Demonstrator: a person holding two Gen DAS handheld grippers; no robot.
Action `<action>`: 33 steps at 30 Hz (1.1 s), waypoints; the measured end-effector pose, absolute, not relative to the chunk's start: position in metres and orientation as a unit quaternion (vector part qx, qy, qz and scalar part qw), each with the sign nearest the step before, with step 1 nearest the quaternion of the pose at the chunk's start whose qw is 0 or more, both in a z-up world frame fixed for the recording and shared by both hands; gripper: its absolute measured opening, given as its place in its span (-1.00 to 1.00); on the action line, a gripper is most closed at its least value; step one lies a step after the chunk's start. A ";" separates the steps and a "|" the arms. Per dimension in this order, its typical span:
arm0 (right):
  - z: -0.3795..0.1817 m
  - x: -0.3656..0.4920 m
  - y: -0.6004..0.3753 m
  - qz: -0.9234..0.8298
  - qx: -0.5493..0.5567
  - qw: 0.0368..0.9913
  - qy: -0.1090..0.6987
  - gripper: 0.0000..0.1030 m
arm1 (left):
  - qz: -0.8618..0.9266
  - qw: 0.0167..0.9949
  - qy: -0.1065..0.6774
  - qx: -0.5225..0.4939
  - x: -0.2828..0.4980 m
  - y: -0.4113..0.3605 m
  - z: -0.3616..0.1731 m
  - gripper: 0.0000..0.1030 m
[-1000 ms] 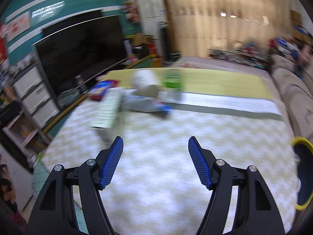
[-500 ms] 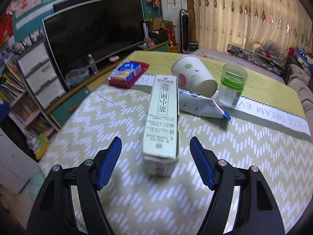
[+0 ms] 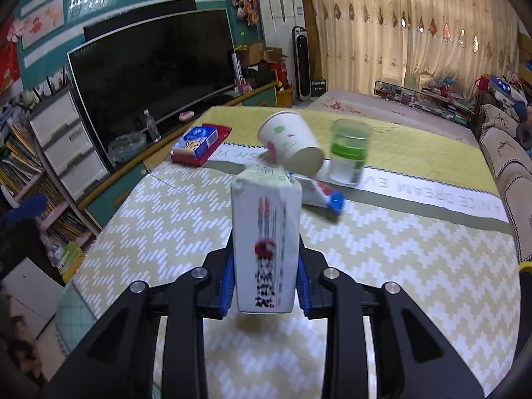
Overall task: Collect trash
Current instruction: 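Grasp the white carton box with red print with the right gripper, then carry the carton box over the bin and open the right gripper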
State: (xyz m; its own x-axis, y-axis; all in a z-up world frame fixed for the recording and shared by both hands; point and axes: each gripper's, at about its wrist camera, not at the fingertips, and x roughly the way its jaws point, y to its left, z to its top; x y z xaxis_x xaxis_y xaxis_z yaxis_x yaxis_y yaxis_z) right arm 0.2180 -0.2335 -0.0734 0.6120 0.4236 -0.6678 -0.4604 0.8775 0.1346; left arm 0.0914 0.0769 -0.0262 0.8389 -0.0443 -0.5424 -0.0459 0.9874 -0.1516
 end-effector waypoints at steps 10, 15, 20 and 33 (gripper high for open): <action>-0.069 0.191 -0.296 0.236 0.023 0.898 0.370 -0.45 | -0.023 0.952 0.298 -0.062 0.105 0.050 -0.034 0.91; -0.070 0.188 -0.324 0.218 0.043 0.902 0.369 -0.45 | -0.032 0.951 0.304 -0.052 0.110 0.038 -0.036 0.91; -0.066 0.186 -0.352 0.194 0.058 0.910 0.361 -0.45 | -0.041 0.949 0.309 -0.047 0.118 0.026 -0.038 0.91; -0.056 0.189 -0.470 0.051 0.100 0.940 0.322 -0.45 | -0.066 0.944 0.322 -0.028 0.141 -0.012 -0.043 0.91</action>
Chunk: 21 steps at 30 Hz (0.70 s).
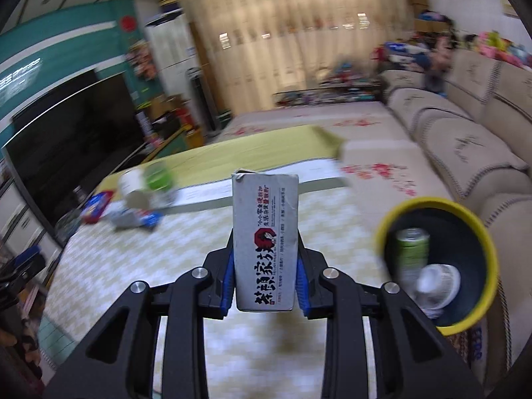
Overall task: Collect trash
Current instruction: 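Carry the carton box over the bin and open the right gripper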
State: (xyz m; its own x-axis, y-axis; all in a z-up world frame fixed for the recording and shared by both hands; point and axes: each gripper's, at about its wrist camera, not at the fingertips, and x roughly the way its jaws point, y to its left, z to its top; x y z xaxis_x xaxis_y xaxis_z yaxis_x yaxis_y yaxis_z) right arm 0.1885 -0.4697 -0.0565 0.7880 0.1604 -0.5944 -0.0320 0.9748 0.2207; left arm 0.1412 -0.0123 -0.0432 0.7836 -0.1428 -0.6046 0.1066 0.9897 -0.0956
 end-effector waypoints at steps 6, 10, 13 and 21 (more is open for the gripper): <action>-0.071 0.184 -0.550 -0.055 0.132 0.937 0.317 -0.45 | -0.076 0.940 0.333 -0.016 0.153 -0.029 -0.049 0.91; -0.089 0.185 -0.587 -0.094 0.152 0.927 0.329 -0.45 | -0.079 0.938 0.338 -0.013 0.159 -0.036 -0.052 0.91; -0.101 0.189 -0.608 -0.115 0.163 0.920 0.336 -0.45 | -0.081 0.936 0.342 -0.011 0.163 -0.040 -0.053 0.91; -0.121 0.197 -0.642 -0.159 0.185 0.909 0.337 -0.22 | -0.083 0.934 0.349 0.002 0.169 -0.050 -0.057 0.91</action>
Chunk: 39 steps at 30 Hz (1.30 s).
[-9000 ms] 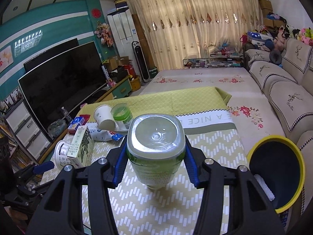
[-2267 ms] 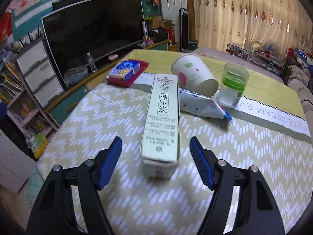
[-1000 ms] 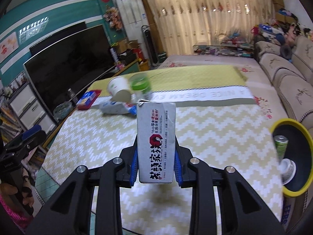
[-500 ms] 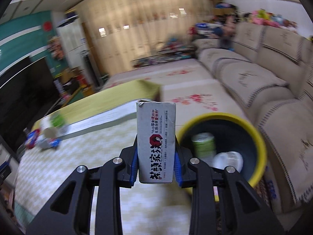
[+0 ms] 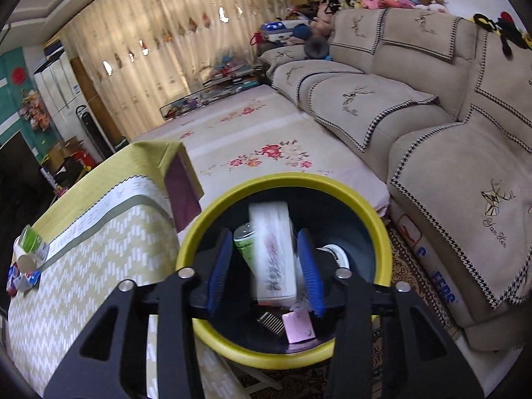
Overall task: Collect trash
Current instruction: 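Carry the carton box over the bin and open the right gripper, then grasp the white squeeze tube with the left gripper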
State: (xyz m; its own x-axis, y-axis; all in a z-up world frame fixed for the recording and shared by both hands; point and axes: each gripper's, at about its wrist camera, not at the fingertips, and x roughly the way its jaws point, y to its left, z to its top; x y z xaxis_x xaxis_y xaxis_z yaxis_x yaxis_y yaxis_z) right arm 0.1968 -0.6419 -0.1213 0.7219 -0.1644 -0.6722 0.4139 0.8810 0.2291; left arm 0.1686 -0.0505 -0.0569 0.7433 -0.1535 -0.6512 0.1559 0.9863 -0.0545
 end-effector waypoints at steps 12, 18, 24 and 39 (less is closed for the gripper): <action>-0.119 0.194 -0.622 -0.134 0.181 0.915 0.335 -0.05 | -0.088 0.930 0.357 0.012 0.190 -0.038 -0.076 0.91; -0.118 0.197 -0.611 -0.125 0.175 0.916 0.340 -0.04 | -0.088 0.923 0.375 0.016 0.225 -0.015 -0.089 0.91; -0.121 0.201 -0.606 -0.124 0.172 0.914 0.348 -0.03 | -0.094 0.914 0.395 0.007 0.274 0.009 -0.097 0.91; -0.121 0.211 -0.597 -0.117 0.161 0.912 0.360 -0.03 | -0.163 0.902 0.399 0.040 0.349 0.013 -0.113 0.91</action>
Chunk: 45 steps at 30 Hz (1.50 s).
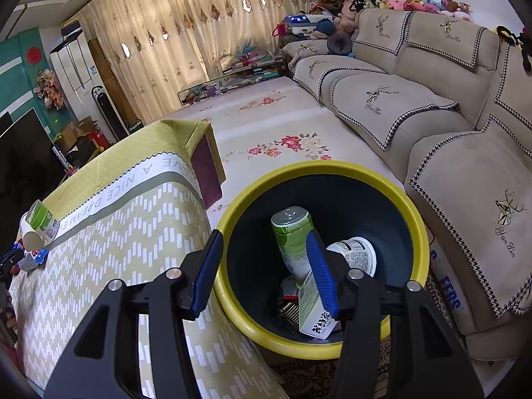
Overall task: Collect trash
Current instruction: 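Grasp the white squeeze tube with the left gripper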
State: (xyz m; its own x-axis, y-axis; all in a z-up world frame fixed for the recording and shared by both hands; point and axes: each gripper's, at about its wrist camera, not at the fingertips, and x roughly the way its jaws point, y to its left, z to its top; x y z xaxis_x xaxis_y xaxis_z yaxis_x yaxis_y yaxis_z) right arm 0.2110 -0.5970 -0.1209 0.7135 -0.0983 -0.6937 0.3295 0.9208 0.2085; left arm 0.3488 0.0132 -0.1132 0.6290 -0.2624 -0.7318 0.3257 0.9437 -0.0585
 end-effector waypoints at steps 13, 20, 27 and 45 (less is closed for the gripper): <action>-0.126 0.213 -0.593 -0.107 0.166 0.910 0.364 0.04 | -0.263 0.839 0.468 0.087 0.324 -0.025 -0.118 0.91; -0.123 0.208 -0.594 -0.104 0.172 0.912 0.358 0.04 | -0.272 0.837 0.460 0.116 0.304 -0.056 -0.104 0.91; -0.122 0.201 -0.601 -0.110 0.175 0.912 0.355 0.04 | -0.226 0.827 0.500 0.123 0.339 -0.060 -0.127 0.64; -0.127 0.201 -0.604 -0.106 0.187 0.909 0.357 0.04 | -0.199 0.835 0.501 0.113 0.342 -0.070 -0.135 -0.65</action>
State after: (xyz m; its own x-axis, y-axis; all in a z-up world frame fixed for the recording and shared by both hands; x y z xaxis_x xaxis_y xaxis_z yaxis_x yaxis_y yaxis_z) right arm 0.2005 -0.6044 -0.1272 0.7222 -0.0588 -0.6892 0.3262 0.9076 0.2644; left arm 0.3420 -0.0696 -0.1350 0.4185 -0.2184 -0.8816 0.4458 0.8951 -0.0101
